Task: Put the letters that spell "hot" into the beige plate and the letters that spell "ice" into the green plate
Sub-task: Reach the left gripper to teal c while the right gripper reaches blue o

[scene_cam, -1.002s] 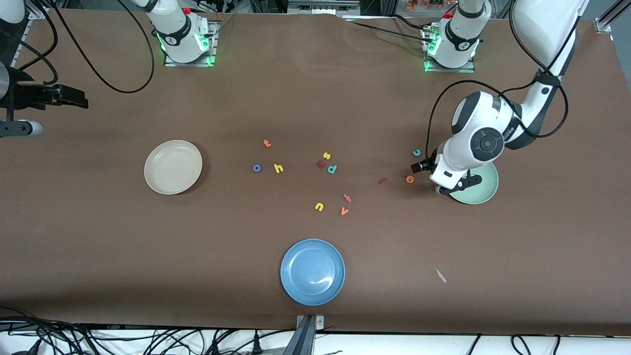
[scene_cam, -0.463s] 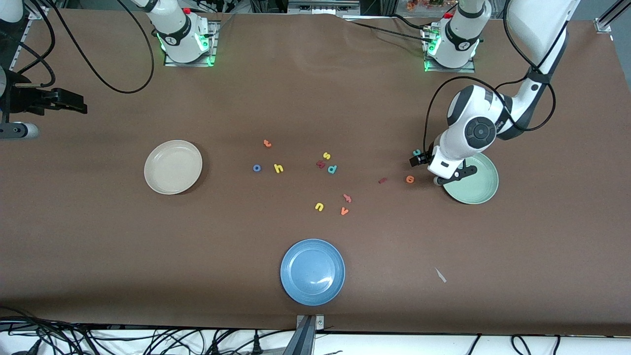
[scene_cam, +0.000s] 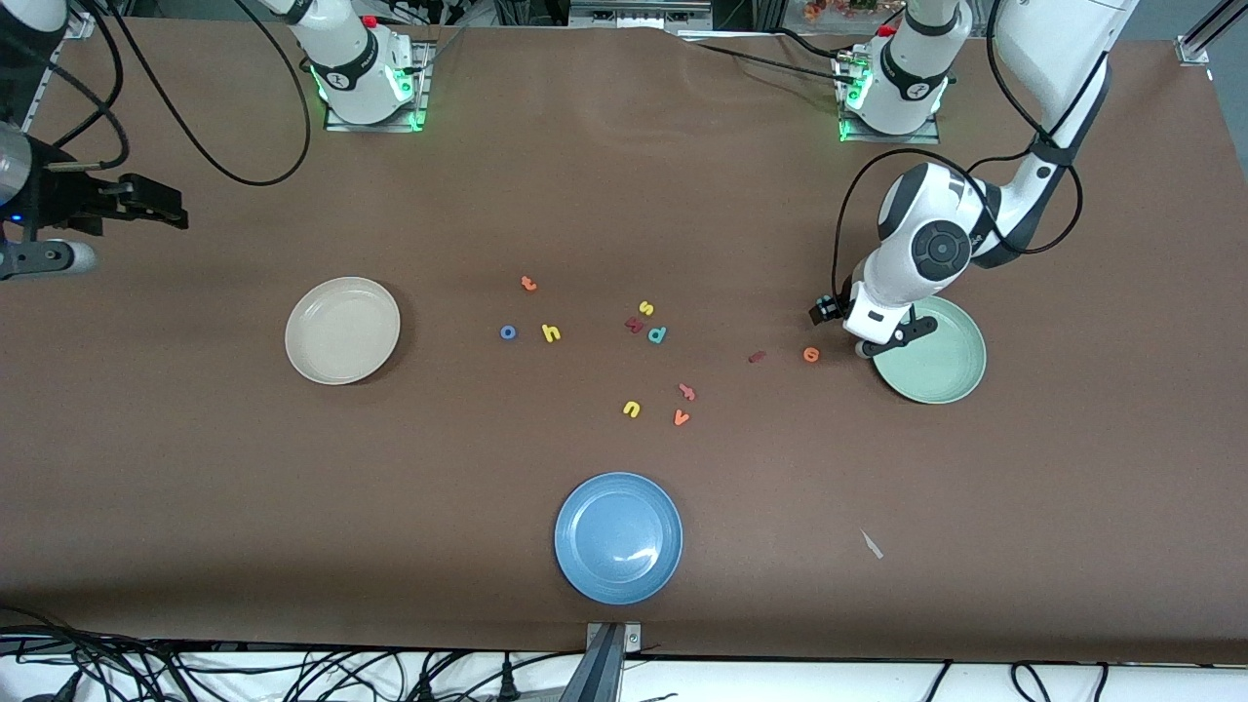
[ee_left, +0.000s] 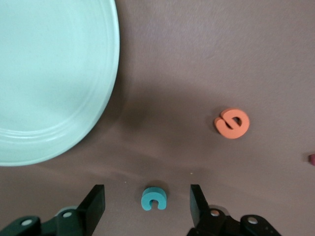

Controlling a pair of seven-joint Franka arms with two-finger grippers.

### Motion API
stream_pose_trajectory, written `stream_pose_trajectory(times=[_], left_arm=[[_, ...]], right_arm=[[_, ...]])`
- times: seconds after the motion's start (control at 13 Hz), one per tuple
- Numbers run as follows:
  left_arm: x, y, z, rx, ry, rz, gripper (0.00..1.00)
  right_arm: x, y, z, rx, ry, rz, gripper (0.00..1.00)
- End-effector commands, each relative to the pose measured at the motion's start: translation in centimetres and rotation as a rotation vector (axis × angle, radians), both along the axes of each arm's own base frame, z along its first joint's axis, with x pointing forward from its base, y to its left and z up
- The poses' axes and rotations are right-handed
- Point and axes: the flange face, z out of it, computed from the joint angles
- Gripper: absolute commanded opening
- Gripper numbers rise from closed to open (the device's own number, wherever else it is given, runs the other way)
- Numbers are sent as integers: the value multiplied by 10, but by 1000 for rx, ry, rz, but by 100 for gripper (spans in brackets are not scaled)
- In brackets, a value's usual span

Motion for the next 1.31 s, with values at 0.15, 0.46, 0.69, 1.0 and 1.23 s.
stream_pose_trajectory(times=[0.15, 0.46, 0.69, 1.0, 1.23], left_arm=[[-25, -2, -10, -9, -39, 26, 69], [-34, -19, -16, -8, -22, 34, 61], [-37, -19, -20, -7, -12, 33, 58], [-37, -19, -22, -6, -9, 25, 56], [-37, -19, -23, -5, -8, 24, 52]], right_arm=[[31, 121, -53, 41, -66, -15, 100], [38, 174, -136, 51, -67, -37, 100], [20, 178, -211, 48, -52, -41, 100], [-5, 221, -283, 66, -72, -84, 100], [-11, 249, -313, 100, -91, -49, 100]])
